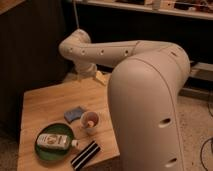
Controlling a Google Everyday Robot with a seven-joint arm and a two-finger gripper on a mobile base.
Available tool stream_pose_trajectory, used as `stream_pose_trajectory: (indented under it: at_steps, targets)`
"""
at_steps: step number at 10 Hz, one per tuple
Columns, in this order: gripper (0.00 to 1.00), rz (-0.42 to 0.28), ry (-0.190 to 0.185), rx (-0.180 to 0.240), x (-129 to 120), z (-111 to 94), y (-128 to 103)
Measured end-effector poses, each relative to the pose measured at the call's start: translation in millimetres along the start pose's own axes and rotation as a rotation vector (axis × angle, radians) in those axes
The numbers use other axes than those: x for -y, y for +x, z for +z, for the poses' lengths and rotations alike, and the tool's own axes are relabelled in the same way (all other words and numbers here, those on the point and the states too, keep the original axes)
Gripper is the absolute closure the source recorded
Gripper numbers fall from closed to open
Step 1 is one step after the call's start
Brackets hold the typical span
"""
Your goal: Move the arm in a circular motion
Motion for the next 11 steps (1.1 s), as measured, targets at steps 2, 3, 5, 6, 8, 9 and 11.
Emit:
stream_pose_trajectory:
  at_steps: [2,3,5,6,8,9,11]
  targets:
    - [0.20,0.094,-0.037,0.003,-52,15,16]
    - [0.20,0.133,-0.053,0.005,-77,20,21]
    - [0.20,0.206,-0.082,0.010,-129,27,25]
    - [0.20,0.232,-0.088,0.014,-149,29,24]
    - [0.20,0.291,-0.101,0.040,-202,32,17]
    - [0.20,0.301,-0.103,0.053,-221,32,13]
    - [0.20,0.300,-0.090,0.105,-273,27,-16]
